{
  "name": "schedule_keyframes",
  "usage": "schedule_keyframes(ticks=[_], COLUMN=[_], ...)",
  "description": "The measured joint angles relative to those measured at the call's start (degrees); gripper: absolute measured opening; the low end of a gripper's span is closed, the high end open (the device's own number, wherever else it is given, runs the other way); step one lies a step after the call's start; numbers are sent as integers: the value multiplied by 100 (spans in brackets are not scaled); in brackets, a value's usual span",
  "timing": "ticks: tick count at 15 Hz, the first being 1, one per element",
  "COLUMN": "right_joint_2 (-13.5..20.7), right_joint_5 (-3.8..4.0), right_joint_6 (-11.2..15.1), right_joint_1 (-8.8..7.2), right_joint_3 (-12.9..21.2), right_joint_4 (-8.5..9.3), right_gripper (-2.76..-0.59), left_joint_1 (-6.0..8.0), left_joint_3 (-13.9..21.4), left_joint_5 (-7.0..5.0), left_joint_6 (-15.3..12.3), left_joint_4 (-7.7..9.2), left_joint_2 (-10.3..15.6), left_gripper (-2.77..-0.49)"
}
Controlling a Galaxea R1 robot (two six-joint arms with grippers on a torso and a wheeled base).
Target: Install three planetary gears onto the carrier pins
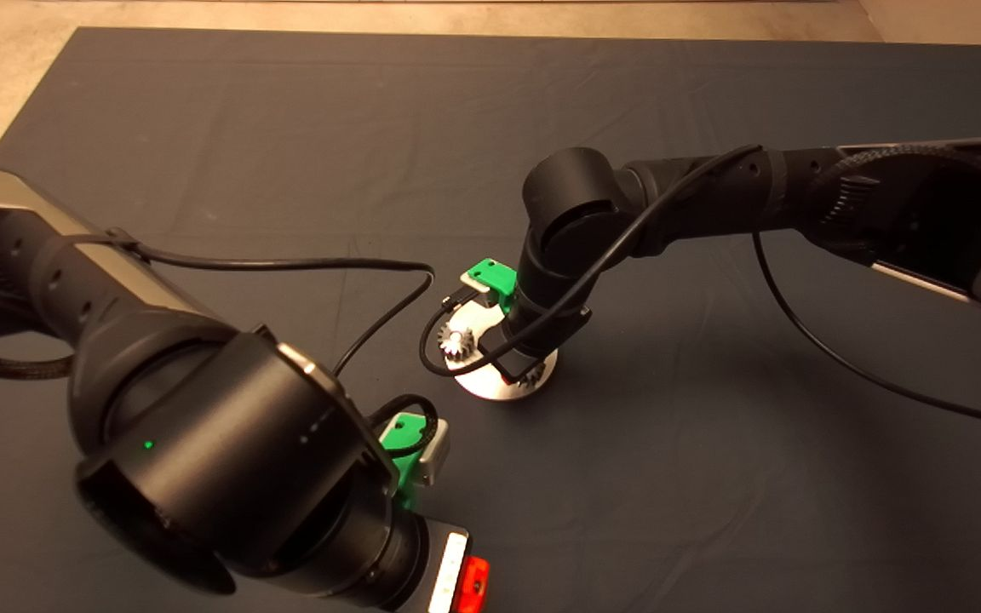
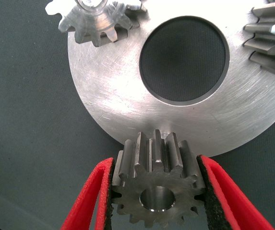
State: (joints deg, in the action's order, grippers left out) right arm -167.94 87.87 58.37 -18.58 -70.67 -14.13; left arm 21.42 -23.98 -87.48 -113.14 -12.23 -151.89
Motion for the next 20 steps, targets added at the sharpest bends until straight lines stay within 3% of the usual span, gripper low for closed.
schedule_keyframes(ticks=[20], right_joint_2=[46], right_joint_5=[14], right_joint_6=[-55], right_joint_1=[30], right_joint_3=[-69], right_joint_4=[40], right_gripper=[-237], left_joint_1=[-1], left_joint_3=[52], left_joint_5=[0], left_joint_6=[0], left_joint_4=[0], left_joint_2=[0], left_gripper=[-51])
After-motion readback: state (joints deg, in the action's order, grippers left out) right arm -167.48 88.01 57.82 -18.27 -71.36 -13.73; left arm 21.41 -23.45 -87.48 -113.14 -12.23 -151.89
